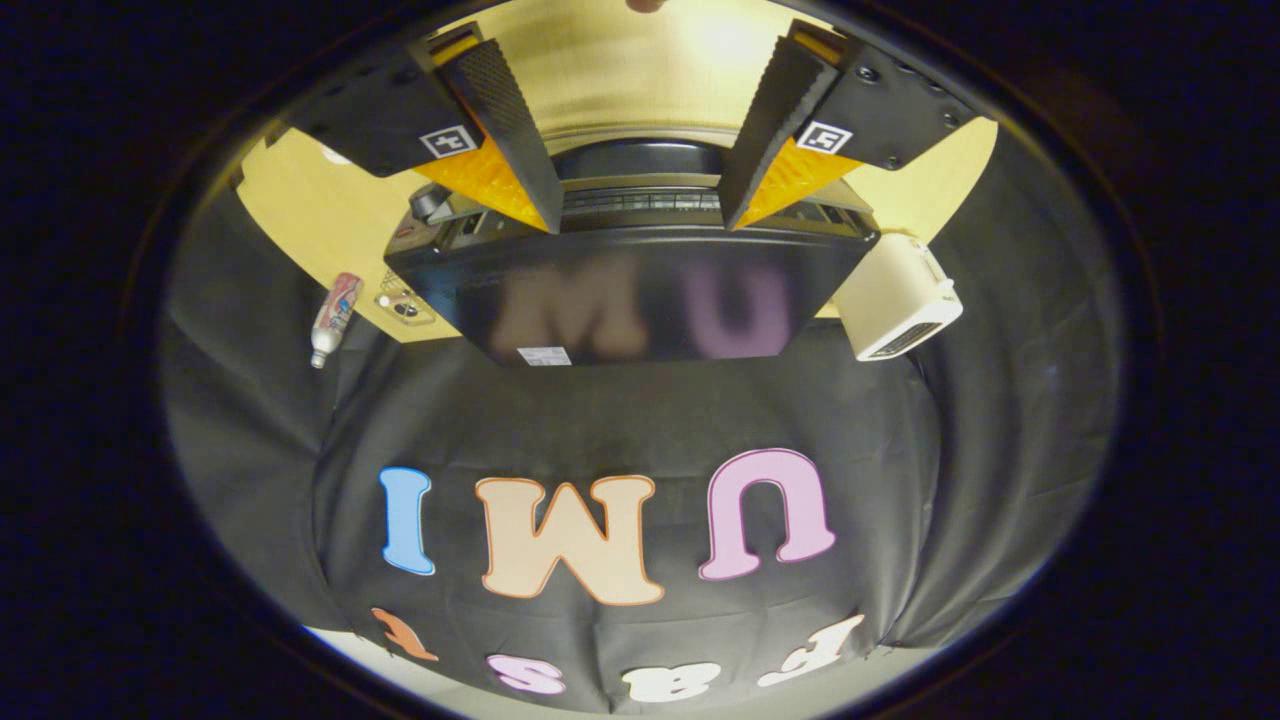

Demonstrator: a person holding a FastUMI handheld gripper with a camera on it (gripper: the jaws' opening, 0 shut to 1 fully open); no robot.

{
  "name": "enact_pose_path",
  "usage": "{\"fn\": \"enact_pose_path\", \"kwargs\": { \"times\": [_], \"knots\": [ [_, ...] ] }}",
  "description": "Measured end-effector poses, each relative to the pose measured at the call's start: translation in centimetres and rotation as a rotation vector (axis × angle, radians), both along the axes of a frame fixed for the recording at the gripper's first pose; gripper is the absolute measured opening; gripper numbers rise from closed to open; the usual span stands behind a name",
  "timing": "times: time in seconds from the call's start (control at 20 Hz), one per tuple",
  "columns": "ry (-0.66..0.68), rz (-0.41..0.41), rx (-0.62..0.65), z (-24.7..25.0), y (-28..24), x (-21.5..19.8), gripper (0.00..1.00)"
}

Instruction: Open the toaster oven, put the food inside, and close the toaster oven door.

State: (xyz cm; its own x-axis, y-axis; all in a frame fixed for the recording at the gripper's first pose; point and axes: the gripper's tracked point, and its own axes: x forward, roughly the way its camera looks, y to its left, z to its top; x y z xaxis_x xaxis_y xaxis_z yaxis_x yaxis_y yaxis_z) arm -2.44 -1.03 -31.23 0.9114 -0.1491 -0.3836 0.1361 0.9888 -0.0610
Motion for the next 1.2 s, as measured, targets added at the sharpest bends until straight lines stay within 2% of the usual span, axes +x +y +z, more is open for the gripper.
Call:
{"fn": "enact_pose_path", "kwargs": {
  "times": [0.3, 0.35, 0.55, 1.05, 1.2],
  "knots": [
    [0.074, -0.002, 0.005, -2.5, -0.2, -6.1, 0.99],
    [0.102, -0.019, -0.017, -3.6, -0.6, -7.3, 0.99],
    [0.208, 0.007, -0.08, -7.3, -0.3, -10.7, 0.99],
    [0.402, -0.031, -0.034, -15.2, -0.7, -13.2, 0.97],
    [0.384, -0.055, 0.021, -15.2, -1.0, -13.1, 0.98]
  ]
}}
